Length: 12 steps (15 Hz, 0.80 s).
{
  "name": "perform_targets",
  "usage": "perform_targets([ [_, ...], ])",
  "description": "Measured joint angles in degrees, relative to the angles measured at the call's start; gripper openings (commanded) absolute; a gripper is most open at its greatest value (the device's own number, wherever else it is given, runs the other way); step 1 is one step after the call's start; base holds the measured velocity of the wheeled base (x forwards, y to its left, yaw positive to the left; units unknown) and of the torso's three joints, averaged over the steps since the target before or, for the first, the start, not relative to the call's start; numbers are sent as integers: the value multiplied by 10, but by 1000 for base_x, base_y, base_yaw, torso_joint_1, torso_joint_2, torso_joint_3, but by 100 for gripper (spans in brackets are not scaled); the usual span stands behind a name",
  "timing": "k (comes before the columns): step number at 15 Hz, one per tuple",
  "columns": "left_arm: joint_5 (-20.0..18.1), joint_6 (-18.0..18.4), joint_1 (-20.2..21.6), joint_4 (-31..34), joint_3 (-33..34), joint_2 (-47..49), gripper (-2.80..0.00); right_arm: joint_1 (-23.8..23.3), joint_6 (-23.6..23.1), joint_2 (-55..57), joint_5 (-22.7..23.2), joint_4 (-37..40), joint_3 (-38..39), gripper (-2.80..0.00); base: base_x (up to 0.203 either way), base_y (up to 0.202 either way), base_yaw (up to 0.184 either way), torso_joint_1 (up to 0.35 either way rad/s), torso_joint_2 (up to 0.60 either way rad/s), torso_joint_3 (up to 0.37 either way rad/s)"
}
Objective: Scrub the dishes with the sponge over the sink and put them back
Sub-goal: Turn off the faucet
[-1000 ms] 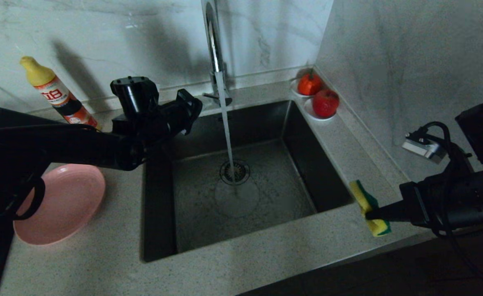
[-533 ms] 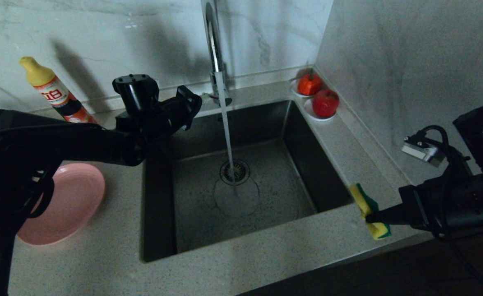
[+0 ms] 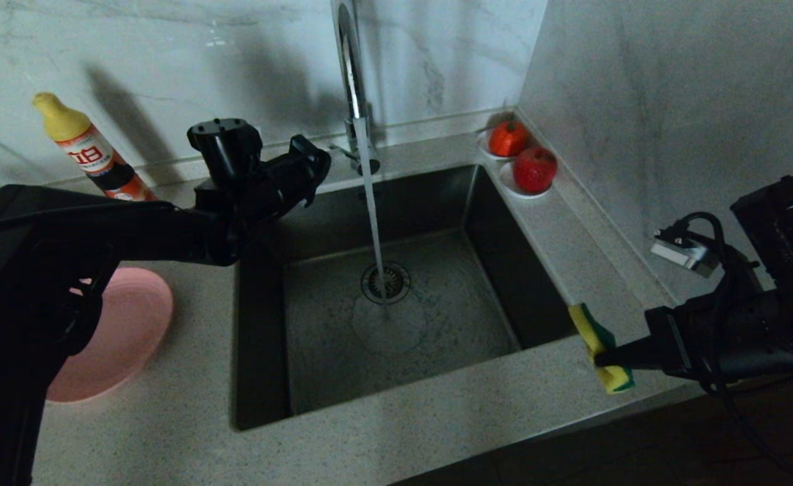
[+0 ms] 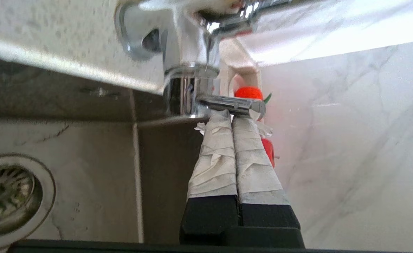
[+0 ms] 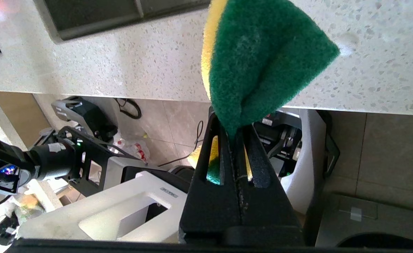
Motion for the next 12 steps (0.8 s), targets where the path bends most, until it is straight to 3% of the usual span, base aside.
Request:
perform_targets([
  [12,-2,-2,22,41,-74,26,-280,0,-1,6,-1,0,0,-280,0,0,0,0,0,0],
])
